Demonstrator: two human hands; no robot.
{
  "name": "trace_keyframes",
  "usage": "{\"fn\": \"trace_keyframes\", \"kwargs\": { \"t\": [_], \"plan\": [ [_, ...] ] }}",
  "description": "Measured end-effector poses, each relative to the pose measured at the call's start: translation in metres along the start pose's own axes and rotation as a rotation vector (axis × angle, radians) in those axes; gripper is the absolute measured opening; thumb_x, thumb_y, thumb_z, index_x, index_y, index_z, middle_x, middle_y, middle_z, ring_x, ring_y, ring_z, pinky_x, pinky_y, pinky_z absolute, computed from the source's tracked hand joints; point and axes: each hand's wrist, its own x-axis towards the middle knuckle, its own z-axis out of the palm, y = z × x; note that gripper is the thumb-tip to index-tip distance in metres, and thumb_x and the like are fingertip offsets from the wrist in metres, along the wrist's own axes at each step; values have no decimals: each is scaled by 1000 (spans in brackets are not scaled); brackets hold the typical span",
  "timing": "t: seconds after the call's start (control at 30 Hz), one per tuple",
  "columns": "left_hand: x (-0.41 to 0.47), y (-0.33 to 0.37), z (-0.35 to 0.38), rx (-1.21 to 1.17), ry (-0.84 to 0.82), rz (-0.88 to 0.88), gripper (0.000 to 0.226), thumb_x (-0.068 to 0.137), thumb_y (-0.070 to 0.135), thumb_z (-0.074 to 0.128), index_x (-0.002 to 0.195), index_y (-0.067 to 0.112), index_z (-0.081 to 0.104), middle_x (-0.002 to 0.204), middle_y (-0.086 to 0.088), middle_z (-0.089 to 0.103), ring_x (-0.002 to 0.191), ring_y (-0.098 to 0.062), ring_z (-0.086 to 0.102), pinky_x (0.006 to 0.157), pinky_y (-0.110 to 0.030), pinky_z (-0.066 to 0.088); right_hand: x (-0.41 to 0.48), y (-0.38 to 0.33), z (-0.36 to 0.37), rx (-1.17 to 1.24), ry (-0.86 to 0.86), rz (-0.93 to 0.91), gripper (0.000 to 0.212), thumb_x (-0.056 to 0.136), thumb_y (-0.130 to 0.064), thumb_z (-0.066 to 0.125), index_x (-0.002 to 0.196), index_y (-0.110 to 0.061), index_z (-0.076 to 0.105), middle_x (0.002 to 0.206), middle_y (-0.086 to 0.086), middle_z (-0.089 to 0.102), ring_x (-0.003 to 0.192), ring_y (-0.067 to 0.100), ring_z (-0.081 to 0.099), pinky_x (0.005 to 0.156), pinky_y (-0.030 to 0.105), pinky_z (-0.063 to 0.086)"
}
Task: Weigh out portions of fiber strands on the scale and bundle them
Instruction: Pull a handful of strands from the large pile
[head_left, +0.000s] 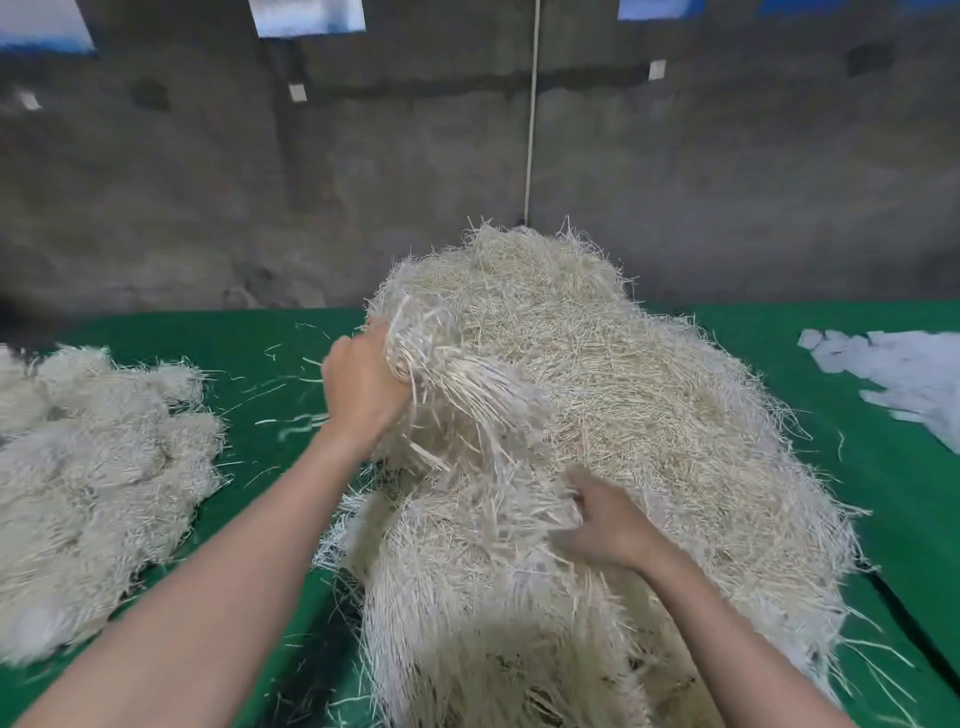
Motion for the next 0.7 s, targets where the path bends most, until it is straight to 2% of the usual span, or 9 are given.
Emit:
{"fn": "trace_keyframes", "kwargs": {
  "t": [0.07, 0.17, 0.27, 0.3, 0.37, 0.43, 0.5, 0.6, 0.7],
  "plan": [
    [-8, 1, 9, 1, -14, -17, 18, 76, -6, 59, 93, -5, 64, 54, 1, 47, 72, -38, 59, 71, -47, 51, -4, -34, -39, 52, 106, -80, 71, 71, -30, 77, 130, -26, 36, 126, -3, 51, 103, 10, 53, 89, 26, 46],
    [-10, -1, 11, -16, -38, -83, 14, 73, -11, 54, 71, 2, 58, 63, -4, 50, 76, -35, 58, 62, -37, 43, -12, -71, -73, 156, 247, -224, 114, 56, -44, 81, 145, -39, 10, 152, -13, 18, 137, 10, 21, 112, 37, 23],
    [-16, 18, 10, -436, -246, -362, 9, 80, -3, 55, 72, 0, 53, 74, -12, 53, 69, -22, 53, 61, -25, 44, -8, -100, -62, 407, 152, -308, 124, 61, -34, 83, 145, -44, -8, 145, -25, 3, 126, -2, 14, 103, 20, 24],
    [-18, 29, 6, -698, -341, -446, 4, 84, 0, 54, 82, -2, 56, 81, -15, 56, 74, -25, 56, 68, -28, 50, -4, -104, -52, 492, 122, -273, 115, 67, -24, 81, 147, -40, 0, 142, -24, 10, 120, -3, 24, 92, 9, 34],
    [-22, 43, -2, -1179, -504, -572, 17, 86, 1, 49, 97, -7, 59, 96, -22, 59, 86, -33, 59, 78, -42, 55, 10, -101, -27, 609, 91, -196, 62, 82, -9, 68, 136, -18, 38, 130, -6, 47, 92, -8, 53, 59, 1, 43],
    [-28, 52, -9, -1594, -722, -578, 29, 81, -3, 41, 83, -5, 69, 79, -15, 65, 70, -25, 64, 64, -33, 57, 18, -99, -6, 491, 103, -137, 14, 89, 0, 54, 102, 0, 58, 97, 11, 62, 71, 4, 62, 69, 14, 52],
    [-39, 57, -9, -1784, -888, -546, 41, 82, -2, 35, 68, 0, 73, 69, -13, 68, 63, -22, 67, 61, -29, 58, 23, -99, 8, 459, 129, -130, 14, 91, 3, 50, 98, 7, 61, 98, 16, 65, 87, 20, 64, 91, 31, 50],
    [-44, 56, -5, -1610, -860, -643, 48, 92, 7, 39, 54, 3, 68, 55, -9, 61, 49, -19, 62, 48, -22, 54, 16, -87, 8, 625, 73, -182, 15, 90, -5, 55, 82, -16, 61, 78, -15, 65, 70, -1, 61, 60, 14, 51],
    [-31, 32, -5, -727, -781, -218, 27, 87, -3, 44, 62, 2, 54, 60, -1, 53, 51, -14, 47, 39, -10, 40, 17, -60, 2, 562, 65, -151, 16, 87, -8, 61, 80, -22, 63, 78, -9, 62, 52, 0, 55, 45, 9, 42]
  ]
}}
